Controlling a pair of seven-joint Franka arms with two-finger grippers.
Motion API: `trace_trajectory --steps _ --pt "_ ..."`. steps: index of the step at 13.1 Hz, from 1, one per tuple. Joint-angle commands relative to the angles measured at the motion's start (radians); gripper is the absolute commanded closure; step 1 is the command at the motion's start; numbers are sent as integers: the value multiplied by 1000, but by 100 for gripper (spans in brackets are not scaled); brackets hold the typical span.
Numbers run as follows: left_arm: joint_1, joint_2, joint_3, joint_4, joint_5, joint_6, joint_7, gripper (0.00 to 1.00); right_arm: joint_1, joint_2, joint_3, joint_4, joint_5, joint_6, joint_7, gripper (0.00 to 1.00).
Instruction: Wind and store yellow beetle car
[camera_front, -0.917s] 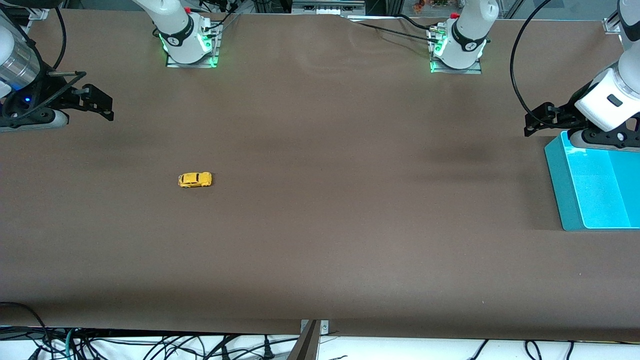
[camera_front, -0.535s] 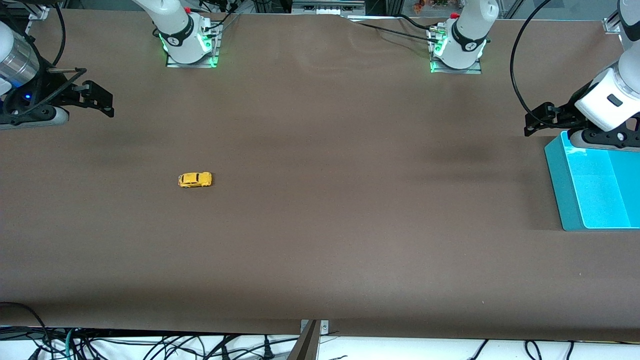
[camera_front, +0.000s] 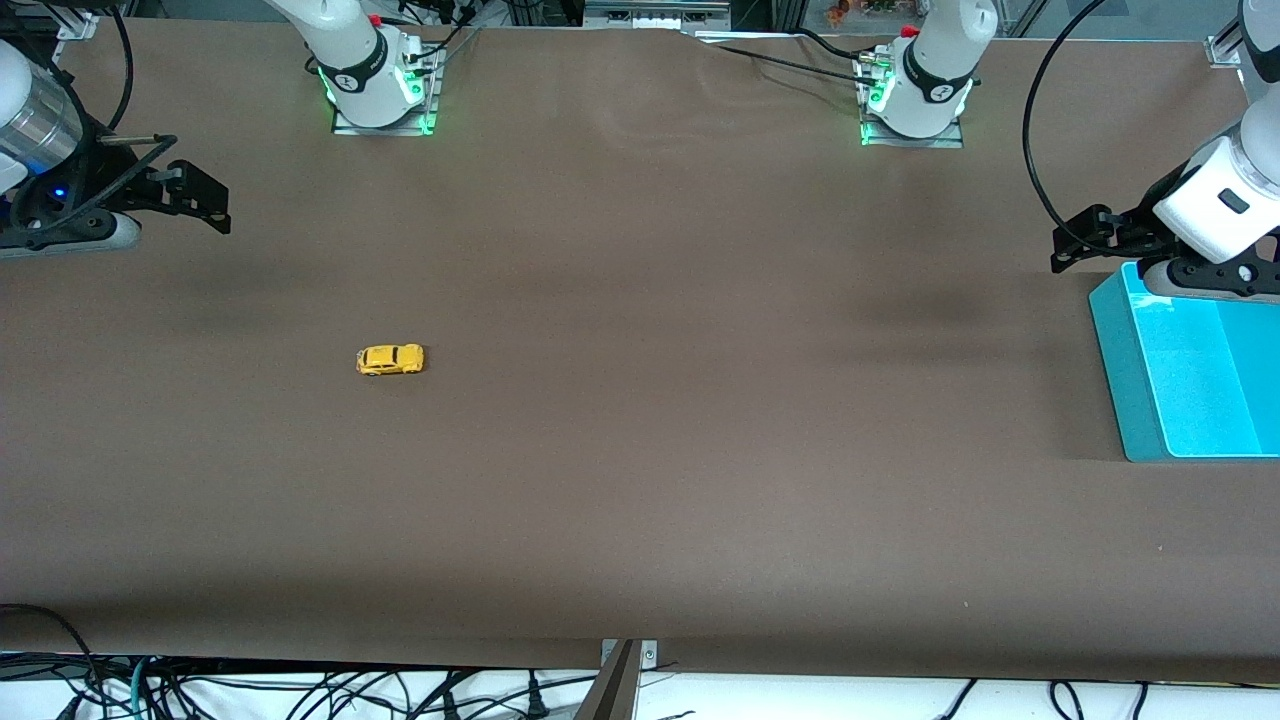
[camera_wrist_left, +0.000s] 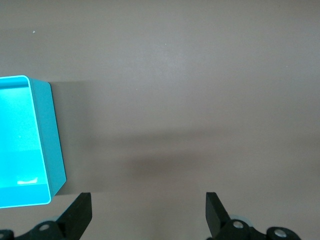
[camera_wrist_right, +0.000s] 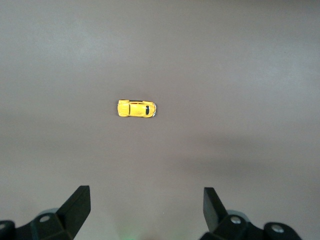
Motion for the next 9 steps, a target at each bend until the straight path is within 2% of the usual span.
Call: trace_trajectory --steps 1,9 --pt "1 4 -7 33 17 -18 -7 0 5 -16 1 1 8 -14 13 0" --pt "-4 15 -9 36 17 -37 -7 0 6 -16 11 -2 8 -11 13 0"
